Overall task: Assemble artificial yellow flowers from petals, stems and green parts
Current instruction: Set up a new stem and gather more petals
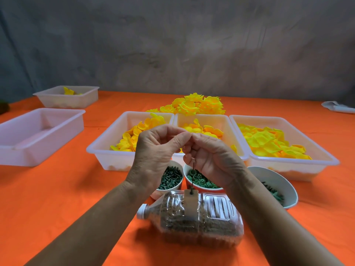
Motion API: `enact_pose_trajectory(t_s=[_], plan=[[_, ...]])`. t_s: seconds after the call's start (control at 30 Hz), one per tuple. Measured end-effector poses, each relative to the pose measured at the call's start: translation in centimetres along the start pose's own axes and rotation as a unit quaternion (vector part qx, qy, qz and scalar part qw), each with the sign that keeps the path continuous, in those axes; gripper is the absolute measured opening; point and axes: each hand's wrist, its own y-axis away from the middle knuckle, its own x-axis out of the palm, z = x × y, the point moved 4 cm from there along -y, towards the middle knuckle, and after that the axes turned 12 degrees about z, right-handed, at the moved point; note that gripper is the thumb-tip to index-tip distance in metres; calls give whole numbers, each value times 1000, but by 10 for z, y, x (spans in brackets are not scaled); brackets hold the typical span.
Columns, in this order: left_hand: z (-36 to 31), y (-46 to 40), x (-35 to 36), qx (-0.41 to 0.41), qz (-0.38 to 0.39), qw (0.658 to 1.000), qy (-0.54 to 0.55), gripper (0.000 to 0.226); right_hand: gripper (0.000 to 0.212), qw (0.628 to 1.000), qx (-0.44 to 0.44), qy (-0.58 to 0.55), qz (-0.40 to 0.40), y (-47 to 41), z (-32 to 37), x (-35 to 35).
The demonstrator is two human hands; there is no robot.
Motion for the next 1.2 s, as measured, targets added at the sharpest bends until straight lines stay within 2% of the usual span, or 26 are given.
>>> enact_pose_trajectory(t_s=[0.1, 0.23, 0.33, 0.43, 0.5, 0.73, 0.97, 1.2], plan=[[3, 0, -1, -26, -15, 1000, 0, 4, 10, 1000, -16, 6, -25, 2, 3, 2], [5, -1, 1, -45, -42, 996, 61, 9, 11, 998, -46, -17, -40, 6, 7, 9], [4, 0, 9, -46, -32, 995, 82, 2, 6, 996, -64, -38, -55, 10, 8, 11], [4, 4, 12, -51, -26, 994, 93, 8, 10, 995, -70, -31, -62, 15, 10, 9], [6, 9, 8, -54, -28, 994, 85, 18, 11, 995, -70, -10, -64, 21, 12, 5], [12, 37, -4, -54, -19, 998, 1, 27, 5, 994, -52, 18, -95, 40, 10, -10], [14, 45, 5, -58, -12, 996, -71, 19, 9, 995, -45, 7, -88, 42, 5, -5], [19, 45, 13, -52, -31, 997, -46, 17, 10, 993, -4, 24, -112, 45, -3, -8]])
